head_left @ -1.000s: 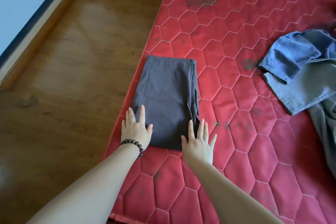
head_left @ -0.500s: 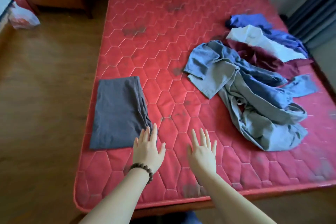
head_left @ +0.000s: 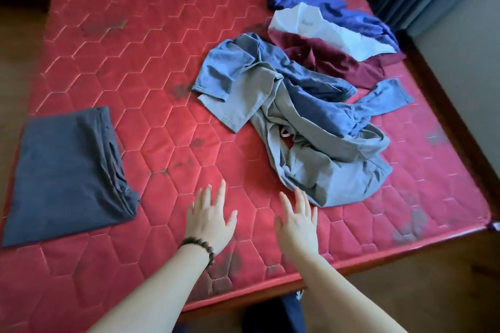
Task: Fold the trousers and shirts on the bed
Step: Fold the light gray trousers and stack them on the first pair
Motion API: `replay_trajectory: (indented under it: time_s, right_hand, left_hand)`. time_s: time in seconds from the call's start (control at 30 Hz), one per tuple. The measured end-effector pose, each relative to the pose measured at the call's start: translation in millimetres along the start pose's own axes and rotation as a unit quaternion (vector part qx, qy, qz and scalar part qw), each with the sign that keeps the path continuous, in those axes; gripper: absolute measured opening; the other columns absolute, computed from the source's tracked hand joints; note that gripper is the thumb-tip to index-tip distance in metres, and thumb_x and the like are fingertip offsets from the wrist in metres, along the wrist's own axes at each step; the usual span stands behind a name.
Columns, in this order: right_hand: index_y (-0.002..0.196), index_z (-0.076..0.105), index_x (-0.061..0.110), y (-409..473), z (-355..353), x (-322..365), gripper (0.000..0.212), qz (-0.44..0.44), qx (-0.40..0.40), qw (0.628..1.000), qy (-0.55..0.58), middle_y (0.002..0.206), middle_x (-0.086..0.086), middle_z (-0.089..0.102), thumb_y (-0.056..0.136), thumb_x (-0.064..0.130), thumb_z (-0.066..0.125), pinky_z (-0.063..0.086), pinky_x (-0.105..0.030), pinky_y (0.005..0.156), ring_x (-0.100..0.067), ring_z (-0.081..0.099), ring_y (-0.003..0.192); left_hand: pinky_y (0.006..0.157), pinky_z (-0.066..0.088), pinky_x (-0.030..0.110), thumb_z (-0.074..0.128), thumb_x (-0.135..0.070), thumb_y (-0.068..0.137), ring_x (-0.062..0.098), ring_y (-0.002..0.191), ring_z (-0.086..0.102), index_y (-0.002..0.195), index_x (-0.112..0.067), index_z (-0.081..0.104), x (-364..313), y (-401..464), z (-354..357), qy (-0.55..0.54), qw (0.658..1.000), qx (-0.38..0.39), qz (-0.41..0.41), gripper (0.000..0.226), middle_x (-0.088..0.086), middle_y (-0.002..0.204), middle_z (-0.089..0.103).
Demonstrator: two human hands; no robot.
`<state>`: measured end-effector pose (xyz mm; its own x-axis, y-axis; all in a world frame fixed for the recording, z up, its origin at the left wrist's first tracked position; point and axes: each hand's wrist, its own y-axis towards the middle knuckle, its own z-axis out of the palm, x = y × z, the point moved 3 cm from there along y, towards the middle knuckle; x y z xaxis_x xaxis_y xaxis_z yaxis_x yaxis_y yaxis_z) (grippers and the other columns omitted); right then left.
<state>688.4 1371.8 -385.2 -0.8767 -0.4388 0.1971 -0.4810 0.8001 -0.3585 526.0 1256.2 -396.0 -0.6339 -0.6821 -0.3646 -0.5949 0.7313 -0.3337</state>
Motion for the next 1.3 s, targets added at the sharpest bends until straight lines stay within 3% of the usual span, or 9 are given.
replay_trajectory:
  time_s: [0.37, 0.67, 0.73, 0.8, 0.9, 1.03, 1.13, 1.2, 1.3]
  right_hand:
    - [0.145, 0.035, 0.020, 95, -83, -243, 0.053, 0.066, -0.033, 0.997, 0.015, 0.159, -0.013, 0.012, 0.094, 0.025, 0.050, 0.012, -0.048, 0.118, -0.029, 0.007, 0.147]
    - [0.149, 0.027, 0.022, 171, -86, -312, 0.063, 0.084, -0.048, 0.995, 0.029, 0.159, -0.012, 0.006, 0.092, 0.032, 0.056, 0.012, -0.047, 0.118, -0.028, 0.005, 0.147]
    - [0.149, 0.024, 0.023, 186, -77, -325, 0.065, 0.095, -0.041, 0.994, 0.031, 0.160, -0.011, 0.005, 0.093, 0.036, 0.055, 0.013, -0.047, 0.117, -0.028, 0.006, 0.147]
    - [0.151, 0.019, 0.023, 201, -63, -336, 0.068, 0.114, -0.027, 0.992, 0.043, 0.160, -0.011, 0.003, 0.094, 0.039, 0.053, 0.014, -0.048, 0.117, -0.027, 0.005, 0.147]
    - [0.153, 0.010, 0.022, 217, -36, -345, 0.080, 0.136, -0.002, 0.987, 0.090, 0.161, -0.011, 0.000, 0.091, 0.050, 0.053, 0.016, -0.047, 0.117, -0.028, 0.007, 0.147]
    - [0.152, 0.013, 0.019, 224, -19, -348, 0.093, 0.188, -0.054, 0.975, 0.103, 0.152, -0.010, 0.027, 0.082, 0.053, 0.065, 0.030, -0.046, 0.104, -0.031, 0.028, 0.137]
    - [0.125, 0.046, 0.009, 226, -20, -347, 0.056, 0.188, -0.058, 0.964, 0.179, 0.121, -0.014, 0.047, 0.082, 0.036, 0.070, 0.040, -0.041, 0.085, -0.036, 0.050, 0.113]
    - [0.101, 0.051, 0.007, 220, -31, -343, 0.031, 0.163, -0.072, 0.964, 0.195, 0.108, -0.013, 0.049, 0.084, 0.027, 0.067, 0.037, -0.036, 0.071, -0.035, 0.055, 0.096]
    - [0.095, 0.051, 0.011, 202, -61, -335, 0.018, 0.150, -0.158, 0.945, 0.243, 0.111, -0.006, 0.042, 0.087, 0.021, 0.063, 0.038, -0.032, 0.067, -0.030, 0.053, 0.080]
  left_hand:
    - [0.115, 0.019, 0.048, 0.049, -0.051, 0.088, 0.029, 0.146, 0.009, 0.153, -0.025, 0.012, -247, 79, 84, 0.026, 0.997, -0.005, 0.067, 0.079, 0.012, 0.157, 0.015]
    - [0.119, 0.003, 0.047, 0.044, -0.058, 0.090, 0.026, 0.148, -0.001, 0.153, -0.020, 0.006, -375, 170, 127, 0.068, 0.966, -0.046, 0.244, 0.083, 0.012, 0.160, 0.006]
    - [0.119, 0.006, 0.044, 0.045, -0.060, 0.089, 0.026, 0.147, 0.008, 0.153, -0.021, 0.003, -391, 185, 144, 0.093, 0.962, -0.040, 0.253, 0.085, 0.010, 0.159, 0.012]
    - [0.113, 0.017, 0.043, 0.049, -0.060, 0.087, 0.026, 0.139, 0.028, 0.152, -0.024, 0.007, -398, 193, 161, 0.127, 0.958, -0.050, 0.252, 0.086, 0.008, 0.152, 0.031]
    - [0.096, 0.032, 0.039, 0.055, -0.056, 0.085, 0.026, 0.117, 0.045, 0.146, -0.024, 0.028, -391, 203, 181, 0.154, 0.957, -0.077, 0.234, 0.074, 0.007, 0.125, 0.052]
    - [0.076, 0.039, 0.039, 0.050, -0.049, 0.091, 0.028, 0.100, 0.058, 0.119, -0.024, 0.050, -373, 203, 191, 0.114, 0.963, -0.079, 0.230, 0.038, 0.005, 0.101, 0.062]
    - [0.059, 0.032, 0.034, 0.046, -0.047, 0.094, 0.031, 0.083, 0.063, 0.103, -0.023, 0.054, -366, 198, 182, 0.068, 0.967, -0.080, 0.233, 0.026, 0.004, 0.085, 0.065]
    - [0.056, 0.031, 0.031, 0.047, -0.044, 0.094, 0.033, 0.076, 0.063, 0.096, -0.023, 0.057, -365, 195, 165, 0.030, 0.970, -0.086, 0.227, 0.024, 0.005, 0.079, 0.066]
    - [0.055, 0.031, 0.031, 0.053, -0.035, 0.093, 0.036, 0.070, 0.061, 0.090, -0.019, 0.062, -366, 189, 121, -0.050, 0.971, -0.120, 0.200, 0.019, 0.009, 0.073, 0.067]
